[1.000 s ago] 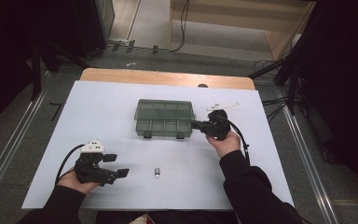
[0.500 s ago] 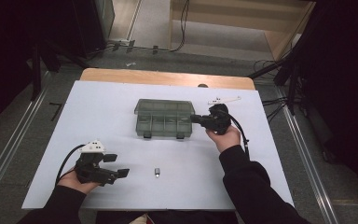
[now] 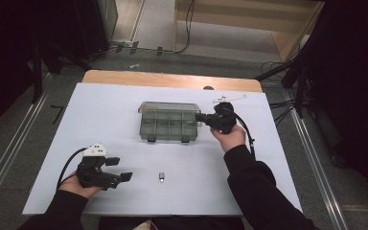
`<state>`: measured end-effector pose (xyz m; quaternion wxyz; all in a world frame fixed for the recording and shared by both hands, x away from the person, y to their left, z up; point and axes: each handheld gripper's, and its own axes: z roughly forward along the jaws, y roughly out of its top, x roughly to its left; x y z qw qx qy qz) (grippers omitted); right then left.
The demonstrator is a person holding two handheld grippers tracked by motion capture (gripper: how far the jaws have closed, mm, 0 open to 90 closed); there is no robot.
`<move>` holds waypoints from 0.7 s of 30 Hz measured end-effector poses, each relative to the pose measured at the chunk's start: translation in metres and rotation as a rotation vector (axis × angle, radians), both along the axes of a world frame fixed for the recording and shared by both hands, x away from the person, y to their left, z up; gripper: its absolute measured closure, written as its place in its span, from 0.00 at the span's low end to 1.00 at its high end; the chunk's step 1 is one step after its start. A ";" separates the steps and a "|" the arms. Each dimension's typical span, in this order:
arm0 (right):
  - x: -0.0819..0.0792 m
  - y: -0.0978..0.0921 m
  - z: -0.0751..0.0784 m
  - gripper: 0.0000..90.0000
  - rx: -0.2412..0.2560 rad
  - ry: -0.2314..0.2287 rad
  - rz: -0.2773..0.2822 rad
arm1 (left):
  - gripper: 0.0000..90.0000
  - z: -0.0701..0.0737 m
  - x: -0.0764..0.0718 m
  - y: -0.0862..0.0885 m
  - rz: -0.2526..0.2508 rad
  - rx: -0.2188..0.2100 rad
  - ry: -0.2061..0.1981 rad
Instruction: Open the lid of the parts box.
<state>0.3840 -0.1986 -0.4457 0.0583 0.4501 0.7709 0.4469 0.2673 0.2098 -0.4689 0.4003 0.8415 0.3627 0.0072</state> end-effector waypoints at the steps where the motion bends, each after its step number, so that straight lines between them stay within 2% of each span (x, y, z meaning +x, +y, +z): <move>1: 0.001 0.000 0.000 0.97 -0.001 -0.005 0.000 | 0.21 0.000 0.001 0.001 0.006 -0.002 0.000; 14: 0.006 0.001 0.004 0.97 0.002 -0.005 -0.014 | 0.21 0.002 0.005 0.000 0.049 -0.022 -0.015; 19: 0.009 -0.002 0.004 0.97 0.012 -0.006 -0.019 | 0.21 0.006 0.009 -0.003 0.058 -0.020 -0.032; 21: 0.010 -0.002 0.003 0.97 0.011 -0.001 -0.022 | 0.21 0.007 0.012 -0.004 0.060 -0.016 -0.025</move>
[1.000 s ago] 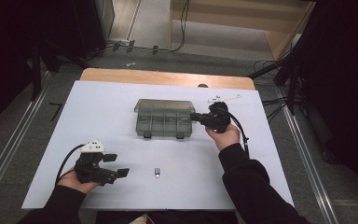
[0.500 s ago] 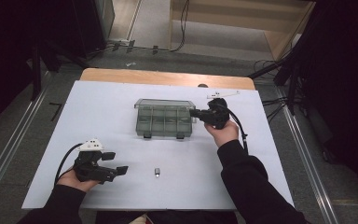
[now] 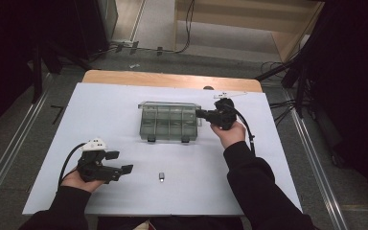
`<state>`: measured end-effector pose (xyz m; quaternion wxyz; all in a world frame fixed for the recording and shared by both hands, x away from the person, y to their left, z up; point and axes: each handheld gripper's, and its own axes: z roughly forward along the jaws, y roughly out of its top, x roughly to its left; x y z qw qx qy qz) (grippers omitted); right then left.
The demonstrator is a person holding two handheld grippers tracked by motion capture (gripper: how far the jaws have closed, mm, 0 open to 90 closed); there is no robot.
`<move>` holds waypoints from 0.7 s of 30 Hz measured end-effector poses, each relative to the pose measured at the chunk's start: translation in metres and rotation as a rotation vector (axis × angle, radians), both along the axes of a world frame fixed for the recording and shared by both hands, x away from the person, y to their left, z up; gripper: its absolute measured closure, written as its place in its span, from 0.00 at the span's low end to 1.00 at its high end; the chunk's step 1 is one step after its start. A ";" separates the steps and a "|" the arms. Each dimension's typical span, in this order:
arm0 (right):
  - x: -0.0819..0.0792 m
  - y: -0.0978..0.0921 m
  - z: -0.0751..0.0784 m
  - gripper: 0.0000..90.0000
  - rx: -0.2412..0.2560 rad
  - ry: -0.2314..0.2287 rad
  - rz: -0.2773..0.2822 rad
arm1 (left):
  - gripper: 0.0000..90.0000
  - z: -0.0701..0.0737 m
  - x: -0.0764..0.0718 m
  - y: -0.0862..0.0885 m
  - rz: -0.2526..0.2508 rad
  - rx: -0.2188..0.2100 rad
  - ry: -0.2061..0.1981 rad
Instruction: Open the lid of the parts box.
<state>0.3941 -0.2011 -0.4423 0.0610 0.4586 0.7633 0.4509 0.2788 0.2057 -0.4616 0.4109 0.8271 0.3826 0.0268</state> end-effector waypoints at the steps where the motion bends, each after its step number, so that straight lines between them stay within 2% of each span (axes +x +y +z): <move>1: 0.001 0.000 0.000 0.97 0.000 0.000 0.000 | 0.21 0.001 0.001 0.000 0.002 -0.004 0.004; 8: 0.003 0.000 0.001 0.97 0.002 -0.002 -0.003 | 0.21 0.009 0.012 -0.005 0.012 -0.008 -0.013; 10: 0.003 0.001 0.001 0.97 0.002 -0.004 -0.003 | 0.21 0.011 0.016 -0.006 0.010 0.000 -0.005; 13: 0.005 0.002 0.000 0.97 0.002 -0.003 0.003 | 0.21 0.016 0.020 -0.007 0.004 -0.020 0.005; 21: 0.007 0.002 0.001 0.97 0.005 -0.003 0.006 | 0.21 0.024 0.034 -0.012 0.015 -0.003 -0.020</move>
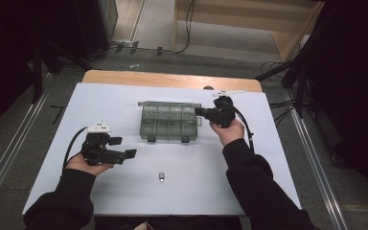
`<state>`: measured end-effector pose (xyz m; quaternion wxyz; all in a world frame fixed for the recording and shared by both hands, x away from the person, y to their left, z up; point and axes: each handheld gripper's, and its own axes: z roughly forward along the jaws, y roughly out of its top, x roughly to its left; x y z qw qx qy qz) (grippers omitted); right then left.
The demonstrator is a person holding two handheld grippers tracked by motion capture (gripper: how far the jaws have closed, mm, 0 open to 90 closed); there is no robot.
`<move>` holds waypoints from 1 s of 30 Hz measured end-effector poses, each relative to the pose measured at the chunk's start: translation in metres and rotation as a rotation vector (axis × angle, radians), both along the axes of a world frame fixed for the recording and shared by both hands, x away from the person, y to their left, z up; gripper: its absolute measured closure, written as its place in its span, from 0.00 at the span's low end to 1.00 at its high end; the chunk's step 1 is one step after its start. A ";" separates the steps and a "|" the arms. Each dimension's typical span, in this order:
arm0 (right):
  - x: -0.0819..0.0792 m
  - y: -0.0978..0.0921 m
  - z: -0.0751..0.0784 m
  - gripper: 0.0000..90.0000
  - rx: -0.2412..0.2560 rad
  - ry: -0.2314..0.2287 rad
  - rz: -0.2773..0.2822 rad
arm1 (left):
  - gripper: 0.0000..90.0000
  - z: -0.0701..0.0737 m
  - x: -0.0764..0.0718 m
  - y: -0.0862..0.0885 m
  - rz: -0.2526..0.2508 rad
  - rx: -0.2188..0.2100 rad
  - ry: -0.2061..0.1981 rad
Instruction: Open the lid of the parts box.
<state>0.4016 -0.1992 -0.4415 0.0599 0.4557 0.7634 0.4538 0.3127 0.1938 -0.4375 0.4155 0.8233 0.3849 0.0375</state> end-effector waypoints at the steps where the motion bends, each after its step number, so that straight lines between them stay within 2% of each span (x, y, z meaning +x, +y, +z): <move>1: 0.000 0.000 0.000 0.97 0.002 0.001 -0.002 | 0.21 0.001 0.001 -0.001 0.004 0.003 -0.005; 6: 0.002 0.001 -0.001 0.97 0.001 0.003 -0.004 | 0.21 0.008 0.010 -0.003 0.008 0.004 -0.012; 11: 0.003 0.000 0.000 0.97 0.003 0.002 -0.001 | 0.21 0.014 0.019 -0.008 0.019 -0.014 -0.017; 17: 0.004 0.000 0.000 0.97 0.007 -0.002 -0.005 | 0.21 0.019 0.030 -0.016 0.016 0.007 -0.026; 25: 0.005 0.001 0.001 0.97 0.005 -0.002 -0.002 | 0.21 0.021 0.047 -0.023 0.027 -0.005 -0.005; 30: 0.004 0.002 0.001 0.97 0.001 -0.004 0.000 | 0.24 0.020 0.055 -0.025 0.043 0.014 -0.016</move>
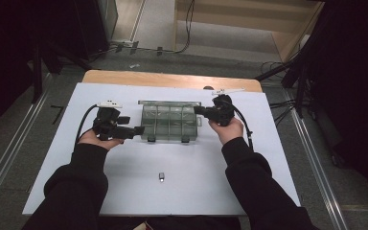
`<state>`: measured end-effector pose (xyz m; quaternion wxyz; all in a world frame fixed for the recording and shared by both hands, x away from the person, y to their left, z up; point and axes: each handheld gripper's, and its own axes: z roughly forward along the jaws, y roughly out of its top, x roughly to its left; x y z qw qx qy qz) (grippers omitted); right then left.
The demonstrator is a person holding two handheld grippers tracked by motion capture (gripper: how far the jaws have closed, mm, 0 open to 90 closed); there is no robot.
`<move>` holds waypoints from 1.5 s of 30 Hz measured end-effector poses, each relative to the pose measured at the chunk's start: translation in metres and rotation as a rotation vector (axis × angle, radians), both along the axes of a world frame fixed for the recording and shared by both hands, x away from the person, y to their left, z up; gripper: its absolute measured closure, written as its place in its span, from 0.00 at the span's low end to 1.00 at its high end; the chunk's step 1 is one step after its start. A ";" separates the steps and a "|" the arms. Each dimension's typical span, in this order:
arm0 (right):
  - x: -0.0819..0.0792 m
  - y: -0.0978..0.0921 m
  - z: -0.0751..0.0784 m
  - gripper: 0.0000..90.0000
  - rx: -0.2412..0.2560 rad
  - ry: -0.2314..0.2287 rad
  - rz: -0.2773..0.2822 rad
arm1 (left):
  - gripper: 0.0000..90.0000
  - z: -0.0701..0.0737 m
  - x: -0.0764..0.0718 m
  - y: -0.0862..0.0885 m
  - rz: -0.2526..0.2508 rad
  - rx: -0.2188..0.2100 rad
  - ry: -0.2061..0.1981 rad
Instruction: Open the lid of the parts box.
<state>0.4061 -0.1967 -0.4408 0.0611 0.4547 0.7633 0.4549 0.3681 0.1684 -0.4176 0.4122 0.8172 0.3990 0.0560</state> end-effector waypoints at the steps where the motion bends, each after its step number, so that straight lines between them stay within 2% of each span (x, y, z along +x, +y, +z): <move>1: 0.000 0.000 0.000 0.97 -0.001 0.000 0.000 | 0.24 0.000 0.002 0.000 0.002 0.003 0.000; 6: 0.000 0.001 0.000 0.97 -0.001 0.000 0.000 | 0.24 -0.003 0.012 -0.001 0.016 0.001 0.003; 9: 0.000 0.000 0.001 0.97 -0.004 -0.002 0.000 | 0.24 -0.003 0.018 -0.003 0.022 0.027 -0.015; 14: 0.001 0.000 0.001 0.97 -0.003 -0.005 0.001 | 0.24 -0.006 0.026 -0.003 0.041 -0.008 -0.014; 22: 0.001 0.000 0.001 0.97 -0.006 -0.003 0.000 | 0.27 -0.011 0.040 -0.005 0.056 0.020 -0.019; 27: 0.001 0.001 0.001 0.97 -0.007 -0.003 -0.002 | 0.28 -0.010 0.048 -0.010 0.061 0.019 -0.042; 32: 0.001 0.002 0.000 0.97 -0.011 -0.007 -0.004 | 0.31 -0.015 0.056 -0.011 0.071 0.018 -0.038; 38: 0.001 0.002 0.000 0.97 -0.008 -0.010 -0.015 | 0.46 -0.022 0.061 -0.014 0.081 0.020 -0.061; 42: 0.001 0.003 -0.002 0.97 -0.012 -0.007 -0.017 | 0.51 -0.022 0.063 -0.015 0.091 0.050 -0.079; 45: 0.001 0.005 -0.002 0.97 -0.012 -0.009 -0.018 | 0.56 -0.022 0.066 -0.013 0.113 0.041 -0.089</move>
